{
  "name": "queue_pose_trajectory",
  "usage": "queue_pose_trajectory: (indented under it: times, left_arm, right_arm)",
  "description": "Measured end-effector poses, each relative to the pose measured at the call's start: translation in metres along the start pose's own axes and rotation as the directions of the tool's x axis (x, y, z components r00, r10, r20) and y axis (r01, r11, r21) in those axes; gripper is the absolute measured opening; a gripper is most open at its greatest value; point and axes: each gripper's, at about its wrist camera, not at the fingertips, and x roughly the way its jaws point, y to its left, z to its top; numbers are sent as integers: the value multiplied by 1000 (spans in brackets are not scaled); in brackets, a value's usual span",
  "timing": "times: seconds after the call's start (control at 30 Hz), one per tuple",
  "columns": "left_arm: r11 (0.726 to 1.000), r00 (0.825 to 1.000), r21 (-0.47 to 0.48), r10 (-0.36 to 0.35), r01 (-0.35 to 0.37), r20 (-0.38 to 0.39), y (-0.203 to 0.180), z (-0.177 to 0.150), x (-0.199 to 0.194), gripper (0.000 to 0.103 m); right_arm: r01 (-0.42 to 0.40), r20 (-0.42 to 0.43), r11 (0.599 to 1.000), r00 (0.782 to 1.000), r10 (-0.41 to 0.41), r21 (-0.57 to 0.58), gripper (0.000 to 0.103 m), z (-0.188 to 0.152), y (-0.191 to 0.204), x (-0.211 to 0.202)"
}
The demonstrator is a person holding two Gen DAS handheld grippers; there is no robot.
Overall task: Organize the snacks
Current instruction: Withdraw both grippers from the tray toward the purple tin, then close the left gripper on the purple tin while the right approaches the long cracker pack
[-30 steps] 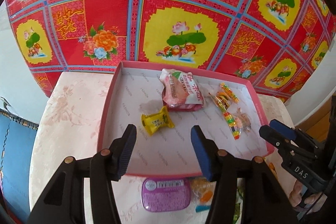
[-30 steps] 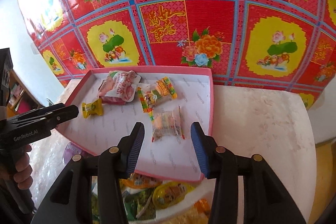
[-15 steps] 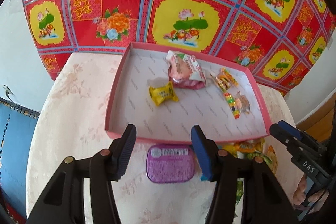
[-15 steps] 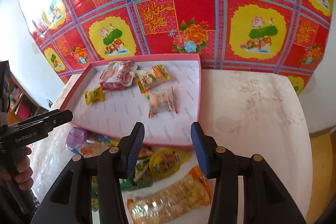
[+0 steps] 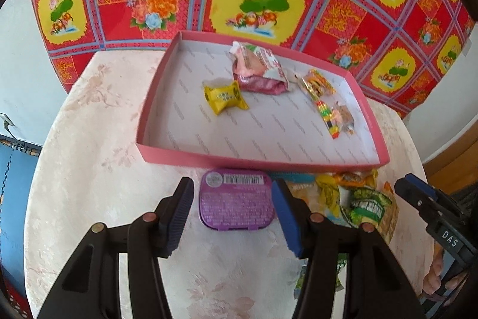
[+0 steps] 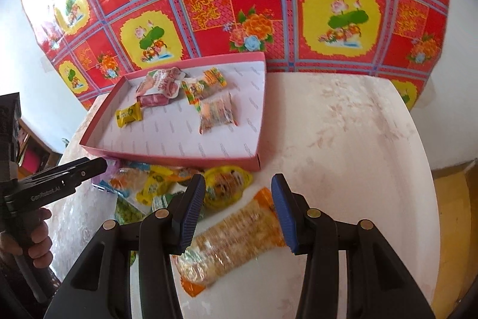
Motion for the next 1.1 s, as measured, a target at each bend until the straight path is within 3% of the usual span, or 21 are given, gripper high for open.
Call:
queue_pose_trajectory:
  times: [0.57,0.93,1.03,1.1]
  left_arm:
    - [998,999,53,34,-33,-10,-10,-4,3,64]
    - [998,999,37,50,-50,0,-10,-4,6,65]
    - [998,999,40,44,-44,9,-9,-7,4,65]
    - [998,999,40,42,-43,14,-8,-8,3,64]
  right_arm:
    - [1,-76,995,997,7,101,47,-24,-10,0]
    - [2,-89,996,996,6,89,48,-27,1,2]
    - [9,-91,995,996,0,100,56,-27,2,1]
    - [22,-91,993,996,-11,112,67,-27,1,0]
